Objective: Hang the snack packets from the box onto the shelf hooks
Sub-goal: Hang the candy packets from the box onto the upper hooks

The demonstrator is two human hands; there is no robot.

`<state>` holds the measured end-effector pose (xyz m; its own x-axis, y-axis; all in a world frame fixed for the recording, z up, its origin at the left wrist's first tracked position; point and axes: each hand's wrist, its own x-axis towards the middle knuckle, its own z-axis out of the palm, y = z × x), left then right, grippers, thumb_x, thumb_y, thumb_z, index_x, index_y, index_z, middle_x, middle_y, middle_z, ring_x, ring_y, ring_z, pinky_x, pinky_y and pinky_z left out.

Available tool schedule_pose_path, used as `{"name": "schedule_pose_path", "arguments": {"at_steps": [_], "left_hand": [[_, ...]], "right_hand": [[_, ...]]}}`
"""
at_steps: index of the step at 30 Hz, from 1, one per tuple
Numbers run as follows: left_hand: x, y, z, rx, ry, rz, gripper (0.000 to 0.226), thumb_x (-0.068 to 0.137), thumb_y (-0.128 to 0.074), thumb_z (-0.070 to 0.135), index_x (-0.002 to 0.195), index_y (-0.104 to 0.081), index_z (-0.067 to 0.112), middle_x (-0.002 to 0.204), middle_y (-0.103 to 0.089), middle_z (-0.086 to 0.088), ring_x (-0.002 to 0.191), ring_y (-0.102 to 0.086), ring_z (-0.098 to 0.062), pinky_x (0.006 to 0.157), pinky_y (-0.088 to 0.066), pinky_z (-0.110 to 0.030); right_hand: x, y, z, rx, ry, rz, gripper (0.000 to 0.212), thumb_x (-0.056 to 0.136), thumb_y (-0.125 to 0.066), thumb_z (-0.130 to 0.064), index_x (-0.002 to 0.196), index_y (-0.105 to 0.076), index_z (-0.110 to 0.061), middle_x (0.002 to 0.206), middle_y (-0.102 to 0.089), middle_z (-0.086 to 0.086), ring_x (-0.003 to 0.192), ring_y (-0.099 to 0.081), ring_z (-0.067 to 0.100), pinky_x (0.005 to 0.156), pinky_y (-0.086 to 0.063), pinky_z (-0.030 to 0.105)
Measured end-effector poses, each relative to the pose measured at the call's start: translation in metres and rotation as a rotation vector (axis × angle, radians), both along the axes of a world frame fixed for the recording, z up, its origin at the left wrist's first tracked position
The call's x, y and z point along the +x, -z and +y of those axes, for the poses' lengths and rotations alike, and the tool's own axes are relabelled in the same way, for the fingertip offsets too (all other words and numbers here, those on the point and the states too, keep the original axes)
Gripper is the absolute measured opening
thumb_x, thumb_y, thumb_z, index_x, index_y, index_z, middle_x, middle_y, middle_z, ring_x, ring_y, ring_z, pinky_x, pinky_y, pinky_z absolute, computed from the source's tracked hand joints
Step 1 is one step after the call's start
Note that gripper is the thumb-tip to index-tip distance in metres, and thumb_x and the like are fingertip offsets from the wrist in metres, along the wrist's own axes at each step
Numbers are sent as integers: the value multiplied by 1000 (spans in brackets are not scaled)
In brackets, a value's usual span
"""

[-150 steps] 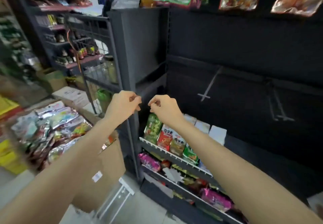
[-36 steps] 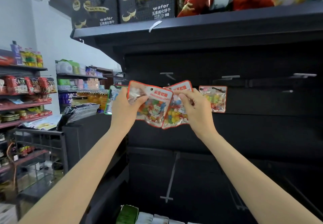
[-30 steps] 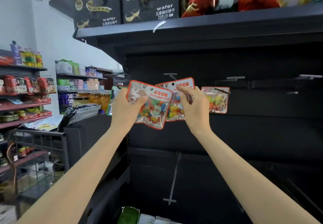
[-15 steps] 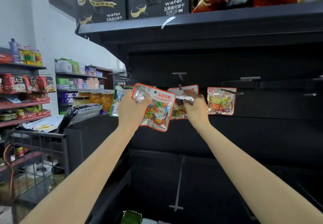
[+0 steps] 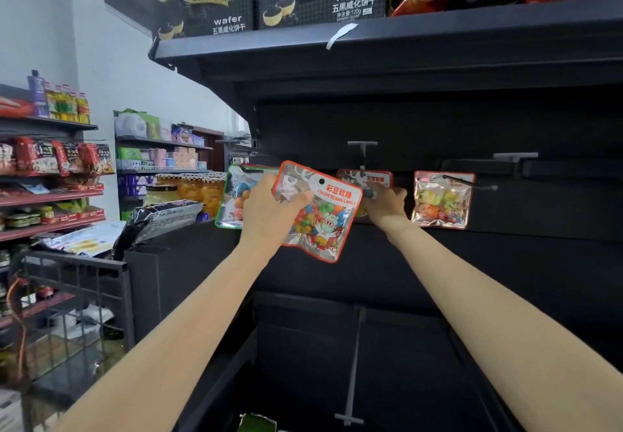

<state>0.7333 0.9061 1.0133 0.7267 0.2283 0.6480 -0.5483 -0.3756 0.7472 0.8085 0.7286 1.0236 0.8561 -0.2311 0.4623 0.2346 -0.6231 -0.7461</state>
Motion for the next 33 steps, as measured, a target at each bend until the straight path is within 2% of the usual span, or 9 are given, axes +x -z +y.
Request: {"name": "schedule_pose_path", "arguments": {"at_steps": [4,9,12,15,19,22,24,27,33], "left_hand": [[-10,4,-3,8,68,-29,18,85,-67,28,87,-49,29,85,-60,15,76,-62,0,56,-47,-9],[-20,5,-17,-56,187,-115,16,84,-68,26,87,-53,30,95,-67,7,88,-66,-6,74,-55,-22],[-24,1,-32,-84,197,-163,17,83,-69,27,91,-55,21,92,-67,6,84,-67,-5,71,-56,-21],[-28,0,-47,-117,230,-215,39,84,-69,21,115,-46,16,102,-61,8,91,-65,-3,68,-55,-17],[-24,4,-50,129,127,-345,53,89,-62,19,135,-35,28,114,-47,22,100,-54,8,82,-52,-18],[-19,4,-47,266,28,-308,45,93,-54,28,136,-43,29,127,-52,7,114,-49,-6,93,-44,-21],[-18,2,-46,314,-15,-284,45,95,-51,33,139,-41,33,129,-52,-1,114,-48,-9,90,-38,-17],[-18,-1,-46,410,-89,-256,49,95,-47,38,142,-31,40,125,-50,-7,111,-50,-14,84,-35,-16],[-11,1,-45,540,-63,-62,54,98,-43,36,146,-20,43,122,-45,-10,90,-51,-11,82,-39,-19]], "right_hand": [[-36,10,-7,166,-19,-333,25,98,-46,-16,120,-58,-13,136,-36,14,125,-39,26,98,-35,27],[-95,22,-12,317,-302,-706,18,100,-40,-22,101,-58,-22,95,-64,0,89,-61,10,74,-49,23],[-109,23,-11,245,-421,-680,21,98,-49,-26,119,-51,-27,103,-62,-6,96,-63,5,73,-53,18],[-108,20,-8,161,-386,-634,33,96,-51,-19,127,-49,-30,120,-59,-6,106,-61,8,80,-57,30],[-102,19,-5,124,-313,-618,29,97,-50,-15,123,-58,-26,119,-60,-11,110,-56,3,89,-54,33],[-101,17,-2,111,-263,-625,32,97,-50,-11,125,-59,-23,118,-61,-6,99,-53,-6,93,-45,14],[-102,15,-2,93,-217,-641,33,96,-50,-9,126,-59,-23,110,-61,-2,82,-50,-4,79,-39,1],[-102,13,-3,90,-161,-637,33,96,-51,-10,127,-59,-21,101,-59,2,76,-48,-1,71,-35,-2],[-87,14,-10,15,-140,-540,36,96,-50,-9,130,-56,-20,124,-55,6,83,-52,2,70,-31,-9]]}}
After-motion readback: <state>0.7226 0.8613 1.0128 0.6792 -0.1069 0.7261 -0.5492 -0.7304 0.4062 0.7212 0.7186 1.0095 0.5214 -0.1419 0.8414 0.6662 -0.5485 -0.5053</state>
